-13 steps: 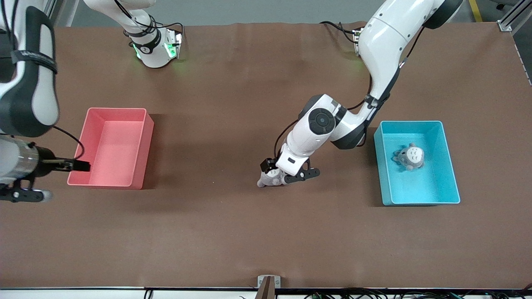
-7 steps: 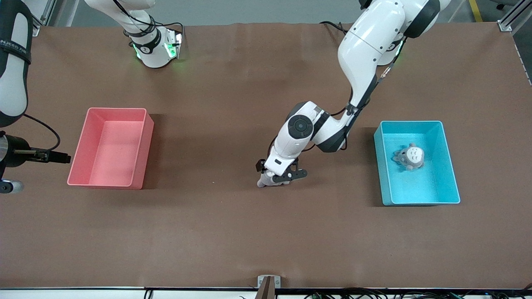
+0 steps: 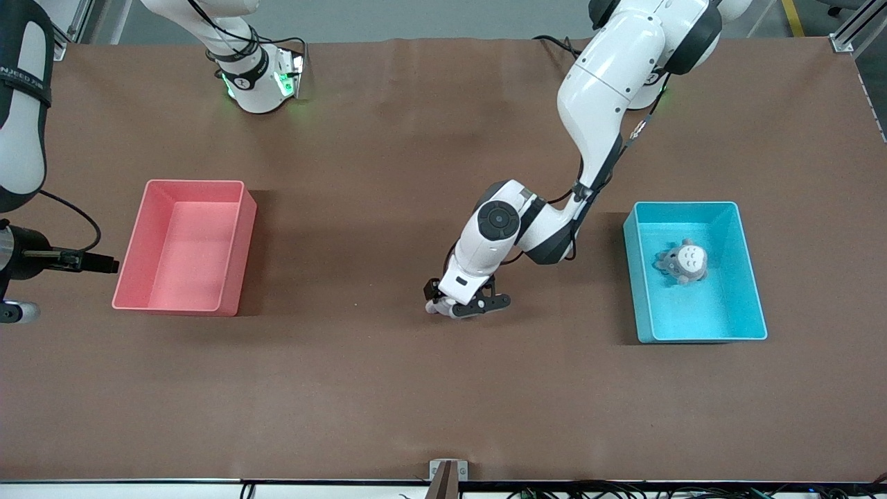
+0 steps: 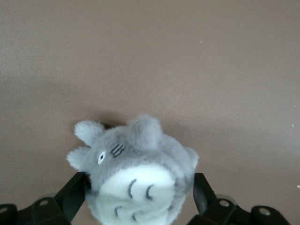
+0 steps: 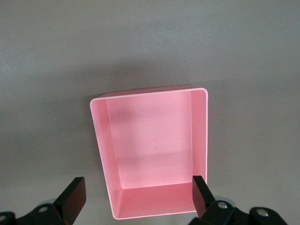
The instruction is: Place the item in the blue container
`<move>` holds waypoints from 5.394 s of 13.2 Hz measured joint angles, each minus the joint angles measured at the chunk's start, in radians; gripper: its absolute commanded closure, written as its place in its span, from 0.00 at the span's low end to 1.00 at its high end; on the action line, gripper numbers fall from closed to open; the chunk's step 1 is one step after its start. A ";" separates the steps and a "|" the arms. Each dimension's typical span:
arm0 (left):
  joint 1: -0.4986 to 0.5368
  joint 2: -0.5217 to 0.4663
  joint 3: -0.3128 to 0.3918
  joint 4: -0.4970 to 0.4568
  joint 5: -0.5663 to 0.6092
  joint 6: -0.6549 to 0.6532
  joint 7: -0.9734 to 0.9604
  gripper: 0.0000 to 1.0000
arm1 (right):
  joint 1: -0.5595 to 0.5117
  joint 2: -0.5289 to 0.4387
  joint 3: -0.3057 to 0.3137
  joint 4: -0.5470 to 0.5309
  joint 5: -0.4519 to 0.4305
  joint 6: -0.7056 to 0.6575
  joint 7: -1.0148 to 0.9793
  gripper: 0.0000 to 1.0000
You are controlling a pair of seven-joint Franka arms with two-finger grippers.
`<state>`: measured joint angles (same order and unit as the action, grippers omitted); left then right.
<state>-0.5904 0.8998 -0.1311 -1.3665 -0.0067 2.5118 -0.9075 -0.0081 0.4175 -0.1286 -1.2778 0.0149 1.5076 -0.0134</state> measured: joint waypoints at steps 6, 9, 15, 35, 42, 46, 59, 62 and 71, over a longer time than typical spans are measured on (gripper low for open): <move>-0.001 0.025 0.010 0.017 0.000 0.001 -0.002 0.30 | 0.000 -0.042 0.002 -0.049 0.001 0.016 0.000 0.00; -0.003 0.030 0.010 0.023 0.000 0.002 -0.002 0.65 | 0.001 -0.164 0.003 -0.203 0.001 0.092 -0.001 0.00; 0.011 -0.004 0.012 0.051 0.000 -0.015 -0.003 0.82 | 0.001 -0.340 0.005 -0.370 0.000 0.127 -0.007 0.00; 0.673 -0.580 0.017 -0.541 0.143 -0.342 0.949 0.82 | 0.001 -0.498 0.007 -0.418 -0.029 0.086 -0.015 0.00; 0.696 -0.321 0.017 -0.335 0.153 -0.296 0.949 0.76 | 0.012 -0.505 0.020 -0.420 -0.029 0.088 -0.016 0.00; 0.696 -0.273 0.017 -0.323 0.154 -0.289 0.949 0.56 | 0.013 -0.507 0.019 -0.420 -0.029 0.087 -0.066 0.00; 0.697 -0.639 0.012 -0.281 0.100 -0.692 0.948 0.00 | 0.013 -0.511 0.018 -0.422 -0.013 0.071 -0.120 0.00; 0.698 -0.782 0.012 -0.282 0.050 -0.775 0.946 0.00 | 0.013 -0.512 0.016 -0.424 -0.013 0.062 -0.120 0.00; 0.696 -0.944 0.007 -0.255 0.007 -0.857 0.942 0.00 | 0.012 -0.512 0.014 -0.425 -0.013 0.054 -0.120 0.00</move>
<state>0.1058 -0.0442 -0.1237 -1.6215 -0.0001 1.6549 0.0345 0.0044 -0.0944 -0.1146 -1.7033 0.0020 1.5611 -0.1337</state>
